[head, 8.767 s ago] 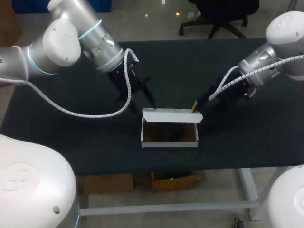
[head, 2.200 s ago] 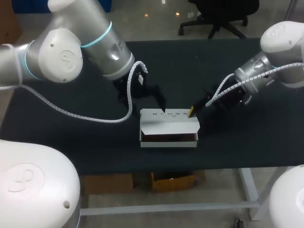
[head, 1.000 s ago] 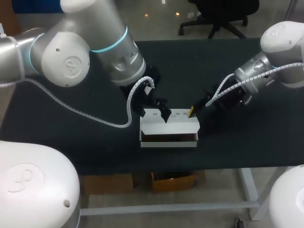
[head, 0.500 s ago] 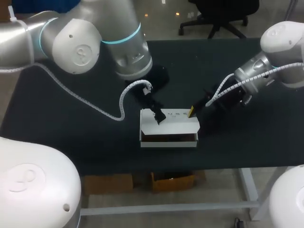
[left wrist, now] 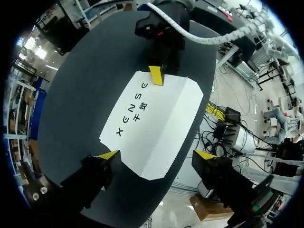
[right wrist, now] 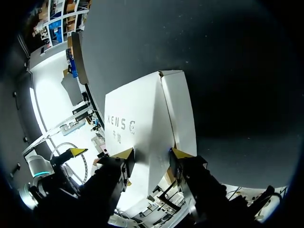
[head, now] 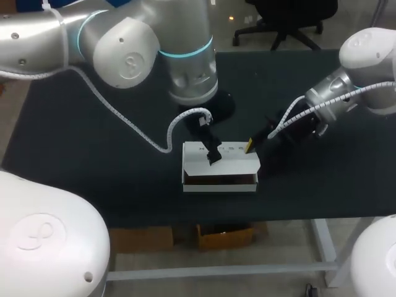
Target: Assemble the packaging by folding the flat box into shape, placing the metal phone stand inside, and closing the box properly
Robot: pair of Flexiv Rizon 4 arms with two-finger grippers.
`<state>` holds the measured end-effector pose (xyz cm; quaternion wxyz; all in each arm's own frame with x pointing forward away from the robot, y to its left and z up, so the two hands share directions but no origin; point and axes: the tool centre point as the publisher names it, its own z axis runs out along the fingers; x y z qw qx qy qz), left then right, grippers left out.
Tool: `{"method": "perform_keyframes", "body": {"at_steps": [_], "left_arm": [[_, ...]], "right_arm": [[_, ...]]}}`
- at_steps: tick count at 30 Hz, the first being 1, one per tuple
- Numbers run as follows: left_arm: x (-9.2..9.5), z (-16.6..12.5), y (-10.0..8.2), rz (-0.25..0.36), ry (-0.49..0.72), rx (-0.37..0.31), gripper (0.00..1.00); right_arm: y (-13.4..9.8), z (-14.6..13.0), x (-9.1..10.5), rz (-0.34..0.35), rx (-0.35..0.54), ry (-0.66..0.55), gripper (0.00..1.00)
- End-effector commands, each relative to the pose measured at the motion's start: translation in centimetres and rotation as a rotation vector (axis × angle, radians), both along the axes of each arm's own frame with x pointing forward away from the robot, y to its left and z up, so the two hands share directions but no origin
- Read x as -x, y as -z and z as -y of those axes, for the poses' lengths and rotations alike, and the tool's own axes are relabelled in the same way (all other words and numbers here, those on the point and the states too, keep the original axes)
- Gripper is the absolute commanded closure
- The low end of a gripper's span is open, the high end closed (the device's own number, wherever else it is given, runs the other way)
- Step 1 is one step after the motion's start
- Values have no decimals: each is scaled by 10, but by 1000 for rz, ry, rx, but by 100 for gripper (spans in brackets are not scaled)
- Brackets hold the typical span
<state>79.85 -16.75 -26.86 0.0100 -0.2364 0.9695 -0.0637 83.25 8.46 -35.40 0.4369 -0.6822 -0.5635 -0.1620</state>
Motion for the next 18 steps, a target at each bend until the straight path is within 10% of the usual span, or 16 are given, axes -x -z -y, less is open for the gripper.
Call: {"method": "perform_keyframes", "body": {"at_steps": [1, 16, 18], "left_arm": [[-3, 2, 1, 25, 91, -27, 0], [1, -6, 16, 99, 300, -13, 0], [0, -5, 16, 100, 303, -13, 20]], "right_arm": [[0, 1, -1, -3, -4, -3, 55], [0, 1, -1, -3, -4, -3, 56], [0, 1, -1, -3, -4, -3, 56]]}}
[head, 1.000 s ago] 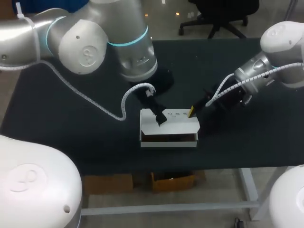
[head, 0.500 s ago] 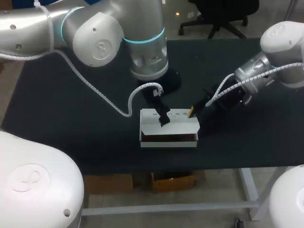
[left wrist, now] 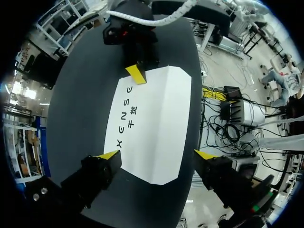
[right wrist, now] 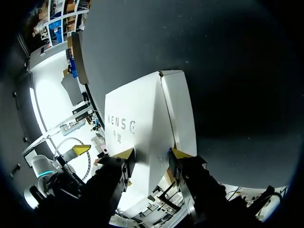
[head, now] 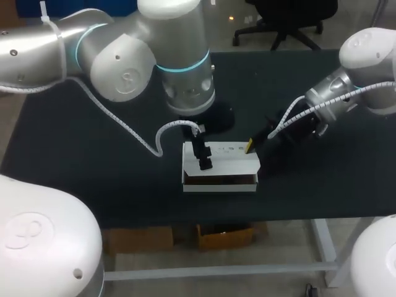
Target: Assemble the packaging by folding the flat box into shape, placing the metal phone stand inside, and closing the box properly
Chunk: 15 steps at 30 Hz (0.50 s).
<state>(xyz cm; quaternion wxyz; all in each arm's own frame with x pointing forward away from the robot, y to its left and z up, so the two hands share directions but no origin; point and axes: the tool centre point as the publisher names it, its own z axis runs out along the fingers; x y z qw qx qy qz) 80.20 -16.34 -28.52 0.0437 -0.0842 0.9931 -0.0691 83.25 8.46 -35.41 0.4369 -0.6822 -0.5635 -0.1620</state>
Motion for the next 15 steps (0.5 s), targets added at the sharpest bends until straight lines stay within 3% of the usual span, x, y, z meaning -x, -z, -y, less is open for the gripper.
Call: {"method": "perform_keyframes", "body": {"at_steps": [1, 2, 4, 15], "left_arm": [[3, -1, 1, 12, -3, -3, 18], [1, -1, 2, 11, -4, -5, 35], [-2, -2, 5, -3, -10, -3, 47], [-14, 1, 19, -10, 4, -19, 47]], "right_arm": [[0, 1, -1, -3, -4, -3, 56], [0, 1, -1, -3, -4, -3, 56], [0, 1, -1, -3, -4, -3, 56], [0, 1, -1, -3, -4, -3, 57]]}}
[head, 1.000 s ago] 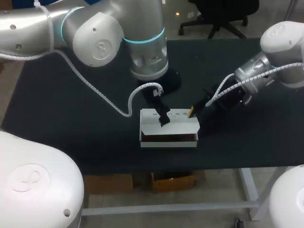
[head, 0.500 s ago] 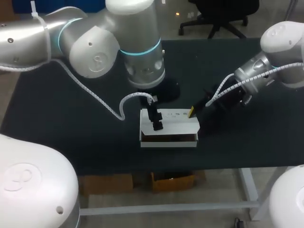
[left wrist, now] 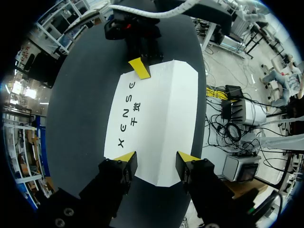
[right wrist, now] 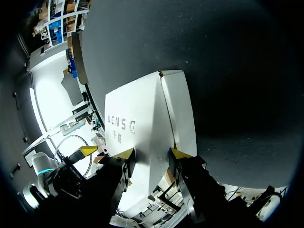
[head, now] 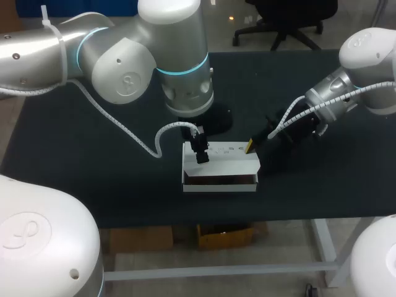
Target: Assemble the packaging by folding the flat box into shape, placing the metal phone stand inside, and closing the box properly
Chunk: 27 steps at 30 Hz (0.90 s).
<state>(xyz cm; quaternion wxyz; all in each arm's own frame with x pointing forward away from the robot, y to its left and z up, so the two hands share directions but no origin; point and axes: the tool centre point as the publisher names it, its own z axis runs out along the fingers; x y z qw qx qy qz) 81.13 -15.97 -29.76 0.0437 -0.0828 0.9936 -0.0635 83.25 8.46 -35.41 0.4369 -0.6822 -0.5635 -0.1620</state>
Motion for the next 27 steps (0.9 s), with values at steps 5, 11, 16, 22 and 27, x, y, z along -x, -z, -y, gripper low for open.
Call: {"method": "perform_keyframes", "body": {"at_steps": [5, 11, 16, 22, 27], "left_arm": [[-5, 5, 8, -15, 7, -6, 47], [-2, 4, 8, -29, 13, -2, 49], [3, 5, 7, -31, 12, -10, 51], [4, 5, 12, -30, 19, -20, 44], [2, 4, 16, -31, 14, -25, 35]], "right_arm": [[0, 1, -1, -3, -4, -3, 57], [0, 1, -1, -3, -4, -3, 57], [0, 1, -1, -3, -4, -3, 57], [0, 1, -1, -3, -4, -3, 58], [0, 1, -1, -3, -4, -3, 58]]}}
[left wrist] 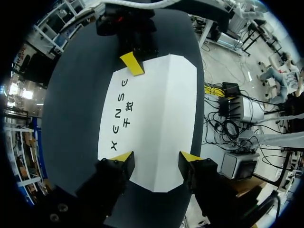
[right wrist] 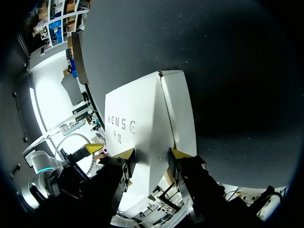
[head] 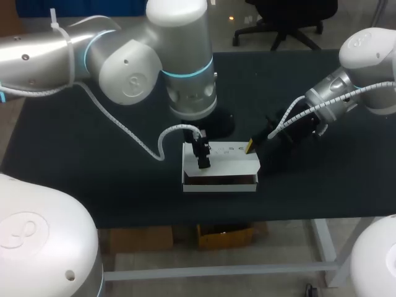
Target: Assemble the packaging by folding the flat box into shape, placing the metal phone stand inside, and closing the box properly
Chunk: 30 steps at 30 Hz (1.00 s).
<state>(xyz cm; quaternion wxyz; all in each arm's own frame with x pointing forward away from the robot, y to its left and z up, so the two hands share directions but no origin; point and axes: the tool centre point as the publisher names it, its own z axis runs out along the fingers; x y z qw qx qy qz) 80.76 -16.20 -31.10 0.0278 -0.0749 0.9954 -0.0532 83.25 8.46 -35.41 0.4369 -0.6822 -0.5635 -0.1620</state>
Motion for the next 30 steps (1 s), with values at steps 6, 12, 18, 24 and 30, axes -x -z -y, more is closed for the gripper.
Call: {"method": "perform_keyframes", "body": {"at_steps": [6, 12, 18, 24, 30], "left_arm": [[-4, 2, 5, 8, -7, -13, 35], [-7, 1, 8, 10, -11, -10, 36], [-5, 1, 9, 19, -9, -10, 36], [-3, 1, 9, 30, -6, -8, 35], [-2, 2, 10, 46, -3, -10, 35]], "right_arm": [[0, 1, -1, -3, -4, -3, 58], [0, 1, -1, -3, -4, -3, 58], [0, 1, -1, -3, -4, -3, 58], [0, 1, -1, -3, -4, -3, 59], [0, 1, -1, -2, -4, -2, 60]]}}
